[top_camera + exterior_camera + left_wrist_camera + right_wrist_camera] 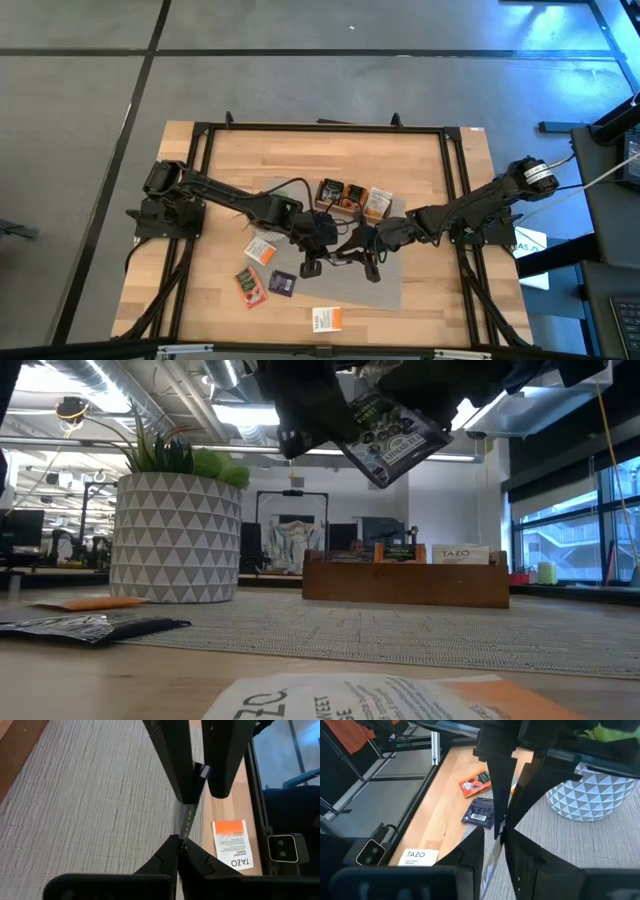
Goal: Pick & Place Tea
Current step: Put the violet tea bag into the left section of the wooden organizer
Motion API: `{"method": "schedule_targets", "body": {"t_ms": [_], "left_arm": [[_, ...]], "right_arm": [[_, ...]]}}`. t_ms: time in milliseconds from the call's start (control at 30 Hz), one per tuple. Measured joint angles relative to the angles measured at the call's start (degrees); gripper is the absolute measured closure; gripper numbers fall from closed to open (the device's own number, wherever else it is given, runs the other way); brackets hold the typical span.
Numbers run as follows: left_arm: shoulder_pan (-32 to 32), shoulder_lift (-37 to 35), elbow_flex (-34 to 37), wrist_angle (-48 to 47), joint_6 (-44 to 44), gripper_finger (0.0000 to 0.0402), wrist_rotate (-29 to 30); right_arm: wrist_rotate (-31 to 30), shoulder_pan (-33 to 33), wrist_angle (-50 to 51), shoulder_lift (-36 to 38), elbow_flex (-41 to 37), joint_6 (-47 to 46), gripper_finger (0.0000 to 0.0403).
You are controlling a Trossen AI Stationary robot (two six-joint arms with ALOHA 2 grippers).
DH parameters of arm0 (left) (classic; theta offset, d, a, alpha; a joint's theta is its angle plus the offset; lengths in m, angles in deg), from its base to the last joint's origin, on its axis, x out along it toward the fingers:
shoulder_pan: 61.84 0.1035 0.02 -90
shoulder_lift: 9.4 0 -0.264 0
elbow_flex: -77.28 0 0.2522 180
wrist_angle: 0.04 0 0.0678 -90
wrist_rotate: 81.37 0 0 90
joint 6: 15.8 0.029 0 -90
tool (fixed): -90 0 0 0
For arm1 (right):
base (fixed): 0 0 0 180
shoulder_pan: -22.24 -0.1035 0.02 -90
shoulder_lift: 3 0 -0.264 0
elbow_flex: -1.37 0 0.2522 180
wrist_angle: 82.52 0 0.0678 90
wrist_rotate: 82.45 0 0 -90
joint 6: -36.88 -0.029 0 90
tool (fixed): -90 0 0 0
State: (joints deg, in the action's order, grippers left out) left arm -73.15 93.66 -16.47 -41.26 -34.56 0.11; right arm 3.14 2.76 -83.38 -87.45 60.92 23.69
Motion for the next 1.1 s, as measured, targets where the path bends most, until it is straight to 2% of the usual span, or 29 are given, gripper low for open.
{"method": "schedule_targets", "body": {"t_ms": [133,333,467,600,700,933,1033,1100], "left_arm": [[0.0,0.0,0.0,0.3,0.0,0.0398,0.0],[0.0,0.0,0.0,0.3,-0.5,0.0399,0.0],[0.0,0.0,0.1,0.4,-0.5,0.0390,0.0],[0.0,0.0,0.1,0.4,-0.3,0.0361,0.0],[0.0,-1.0,0.1,-0.5,2.2,0.0327,0.4],[-1.0,-5.5,3.2,-0.5,5.2,0.0285,4.0],[-2.2,-8.3,6.2,4.5,5.2,0.0281,5.1],[-2.8,-9.8,8.6,9.4,5.2,0.0282,6.6]], "right_arm": [[0.0,0.2,-0.4,0.0,0.0,0.0,0.0336],[0.0,0.6,-0.1,0.0,0.0,-0.1,0.0394],[0.0,0.6,-0.1,0.0,0.0,-0.9,0.0394],[-0.4,0.6,0.7,0.0,0.0,0.8,0.0398],[-3.9,0.6,1.1,0.5,-0.1,2.2,0.0399],[-5.5,2.8,1.2,6.1,-4.6,2.8,0.0399],[-9.0,4.1,-5.1,8.9,-9.0,3.0,0.0399],[-13.9,4.9,-12.9,9.5,-12.1,4.6,0.0399]]}}
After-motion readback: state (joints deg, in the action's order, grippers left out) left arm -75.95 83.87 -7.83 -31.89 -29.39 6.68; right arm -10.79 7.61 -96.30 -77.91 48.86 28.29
